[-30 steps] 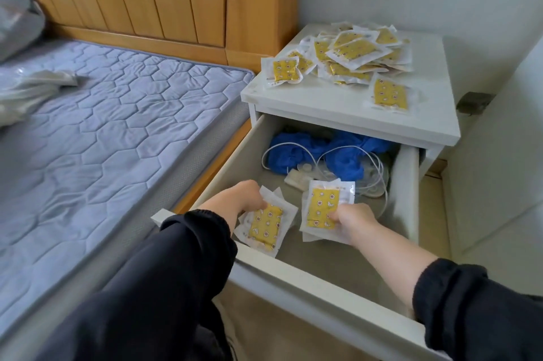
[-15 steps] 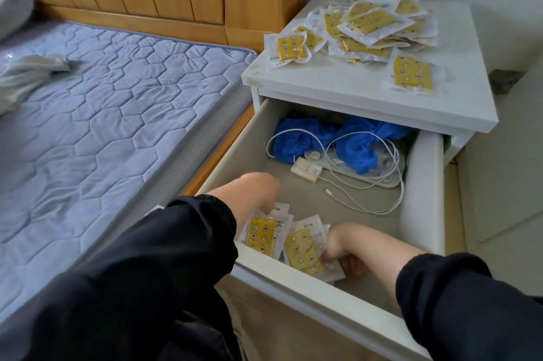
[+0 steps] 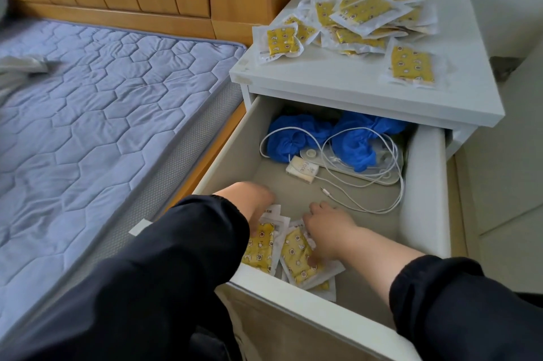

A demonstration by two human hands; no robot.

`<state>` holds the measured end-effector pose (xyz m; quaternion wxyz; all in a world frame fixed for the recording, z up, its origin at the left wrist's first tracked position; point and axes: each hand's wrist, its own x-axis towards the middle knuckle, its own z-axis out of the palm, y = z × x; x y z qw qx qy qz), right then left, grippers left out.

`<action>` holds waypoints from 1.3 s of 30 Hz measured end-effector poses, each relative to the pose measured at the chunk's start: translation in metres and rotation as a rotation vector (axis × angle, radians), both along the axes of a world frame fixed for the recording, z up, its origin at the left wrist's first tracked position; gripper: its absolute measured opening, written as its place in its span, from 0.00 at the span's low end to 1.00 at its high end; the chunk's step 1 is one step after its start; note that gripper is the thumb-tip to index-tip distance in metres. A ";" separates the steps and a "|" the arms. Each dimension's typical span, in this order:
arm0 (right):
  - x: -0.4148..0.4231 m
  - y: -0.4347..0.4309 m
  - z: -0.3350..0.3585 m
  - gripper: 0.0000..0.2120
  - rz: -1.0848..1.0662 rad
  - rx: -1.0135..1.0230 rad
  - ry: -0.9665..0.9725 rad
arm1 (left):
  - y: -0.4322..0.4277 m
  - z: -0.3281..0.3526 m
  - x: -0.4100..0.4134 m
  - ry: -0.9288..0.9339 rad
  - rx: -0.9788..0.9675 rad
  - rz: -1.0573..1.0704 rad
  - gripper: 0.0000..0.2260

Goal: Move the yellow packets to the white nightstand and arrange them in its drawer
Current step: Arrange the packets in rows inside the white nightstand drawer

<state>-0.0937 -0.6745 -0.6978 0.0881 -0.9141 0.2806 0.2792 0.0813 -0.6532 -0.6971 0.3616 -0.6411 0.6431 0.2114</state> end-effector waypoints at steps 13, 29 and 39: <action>0.005 0.005 -0.004 0.38 -0.045 0.045 -0.071 | -0.002 0.004 -0.008 0.135 -0.019 -0.004 0.33; 0.005 -0.002 -0.005 0.35 -0.437 0.179 0.160 | 0.002 0.001 -0.010 0.177 0.022 -0.096 0.21; 0.007 0.004 -0.006 0.12 -0.519 0.322 0.026 | 0.002 0.003 -0.003 0.158 0.047 -0.014 0.26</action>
